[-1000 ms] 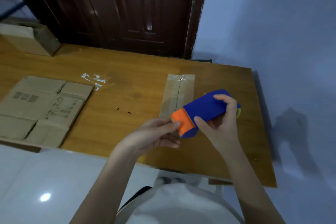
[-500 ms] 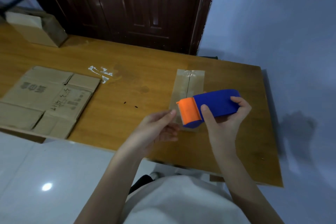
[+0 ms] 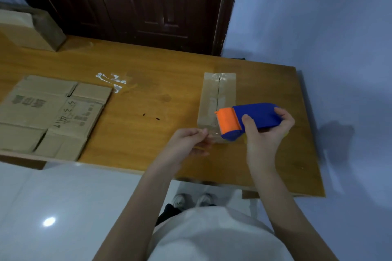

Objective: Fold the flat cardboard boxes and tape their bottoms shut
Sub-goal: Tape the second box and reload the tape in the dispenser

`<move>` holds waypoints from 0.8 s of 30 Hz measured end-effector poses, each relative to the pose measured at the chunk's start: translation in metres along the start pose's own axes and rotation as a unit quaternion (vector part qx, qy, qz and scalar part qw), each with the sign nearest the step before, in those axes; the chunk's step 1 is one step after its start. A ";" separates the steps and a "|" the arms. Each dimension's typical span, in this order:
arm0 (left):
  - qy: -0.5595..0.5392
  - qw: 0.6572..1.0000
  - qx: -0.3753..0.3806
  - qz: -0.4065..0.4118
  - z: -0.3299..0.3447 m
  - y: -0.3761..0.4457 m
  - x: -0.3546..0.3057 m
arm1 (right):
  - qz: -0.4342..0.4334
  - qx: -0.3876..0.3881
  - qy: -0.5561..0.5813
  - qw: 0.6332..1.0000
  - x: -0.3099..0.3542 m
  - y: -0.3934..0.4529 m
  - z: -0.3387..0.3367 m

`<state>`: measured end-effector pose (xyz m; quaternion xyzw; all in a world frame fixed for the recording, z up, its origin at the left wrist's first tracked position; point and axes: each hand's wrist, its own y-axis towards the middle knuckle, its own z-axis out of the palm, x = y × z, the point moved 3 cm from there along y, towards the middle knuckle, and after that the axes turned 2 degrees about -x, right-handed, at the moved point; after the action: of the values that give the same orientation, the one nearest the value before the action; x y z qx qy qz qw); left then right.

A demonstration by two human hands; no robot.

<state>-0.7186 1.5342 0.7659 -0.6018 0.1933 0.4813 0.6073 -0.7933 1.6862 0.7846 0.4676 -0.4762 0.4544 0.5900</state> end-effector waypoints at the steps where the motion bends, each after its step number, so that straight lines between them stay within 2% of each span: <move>1: -0.002 1.000 0.008 0.001 0.000 0.000 -0.001 | 0.004 -0.003 0.006 1.000 0.000 0.000 -0.001; 6: 0.015 0.998 -0.025 0.048 0.000 0.003 -0.003 | -0.021 -0.008 -0.013 1.000 0.003 -0.002 -0.001; 11: 0.092 0.988 -0.074 0.098 -0.005 0.006 -0.008 | -0.054 -0.012 -0.023 0.998 0.005 -0.004 0.003; 16: 0.068 0.993 -0.058 0.081 -0.009 0.010 -0.009 | -0.064 -0.035 -0.016 0.997 0.006 0.000 0.002; 21: -0.030 0.995 -0.088 0.034 -0.008 0.019 -0.009 | -0.071 -0.046 -0.011 0.996 0.001 -0.010 0.012; 24: 0.059 0.989 -0.125 0.053 -0.006 0.025 -0.008 | -0.066 -0.056 -0.006 0.996 -0.004 -0.013 0.016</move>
<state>-0.7404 1.5213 0.7578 -0.6890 0.1988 0.4972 0.4884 -0.7829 1.6680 0.7810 0.4671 -0.4727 0.3837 0.6412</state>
